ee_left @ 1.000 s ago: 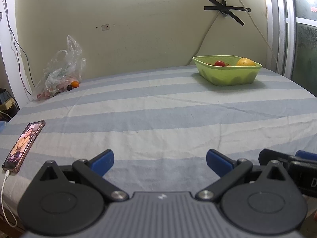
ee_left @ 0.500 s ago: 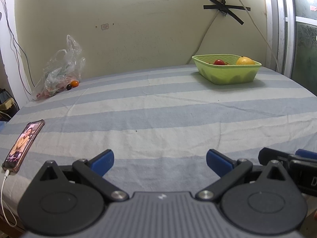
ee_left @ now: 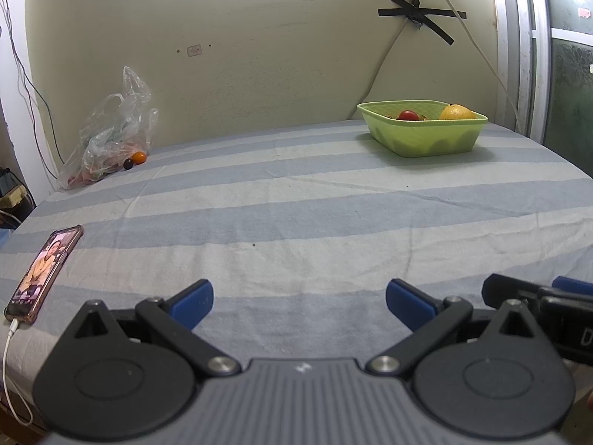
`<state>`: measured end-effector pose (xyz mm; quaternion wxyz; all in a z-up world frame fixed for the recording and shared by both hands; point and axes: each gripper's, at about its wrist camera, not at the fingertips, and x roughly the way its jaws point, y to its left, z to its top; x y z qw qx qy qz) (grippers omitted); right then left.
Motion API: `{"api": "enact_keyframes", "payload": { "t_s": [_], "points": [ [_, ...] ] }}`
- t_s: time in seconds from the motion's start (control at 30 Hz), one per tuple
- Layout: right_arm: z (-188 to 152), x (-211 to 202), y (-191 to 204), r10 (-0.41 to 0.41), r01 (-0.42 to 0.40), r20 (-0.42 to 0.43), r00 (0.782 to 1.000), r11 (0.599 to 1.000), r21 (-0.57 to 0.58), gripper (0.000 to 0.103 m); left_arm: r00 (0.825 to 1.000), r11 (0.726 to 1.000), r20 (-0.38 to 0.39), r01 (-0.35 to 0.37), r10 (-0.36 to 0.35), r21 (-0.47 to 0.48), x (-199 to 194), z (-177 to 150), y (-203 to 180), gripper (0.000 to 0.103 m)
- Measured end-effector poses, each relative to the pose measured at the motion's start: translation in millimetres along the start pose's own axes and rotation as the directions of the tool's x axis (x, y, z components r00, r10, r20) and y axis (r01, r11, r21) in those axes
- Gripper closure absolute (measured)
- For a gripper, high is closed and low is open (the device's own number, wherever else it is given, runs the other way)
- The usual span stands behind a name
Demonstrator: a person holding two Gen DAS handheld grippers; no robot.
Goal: Organize fruits
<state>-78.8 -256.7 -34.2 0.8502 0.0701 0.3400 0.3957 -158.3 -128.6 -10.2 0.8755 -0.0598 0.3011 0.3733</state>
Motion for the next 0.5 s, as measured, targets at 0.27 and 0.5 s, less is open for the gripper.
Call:
{"api": "enact_keyframes", "payload": {
  "t_s": [0.27,0.5],
  "points": [
    [-0.1,-0.1,0.0,0.0,0.0,0.0,1.0,1.0,0.001,0.011,1.0,1.0,-0.016,0.014,-0.014,-0.003,2.4,1.3,2.0,0.0],
    [0.0,0.1,-0.8,0.001,-0.001,0.002,1.0,1.0,0.002,0.011,1.0,0.999,-0.005,0.031,-0.031,-0.01,0.4,1.8,5.5,0.0]
  ]
}}
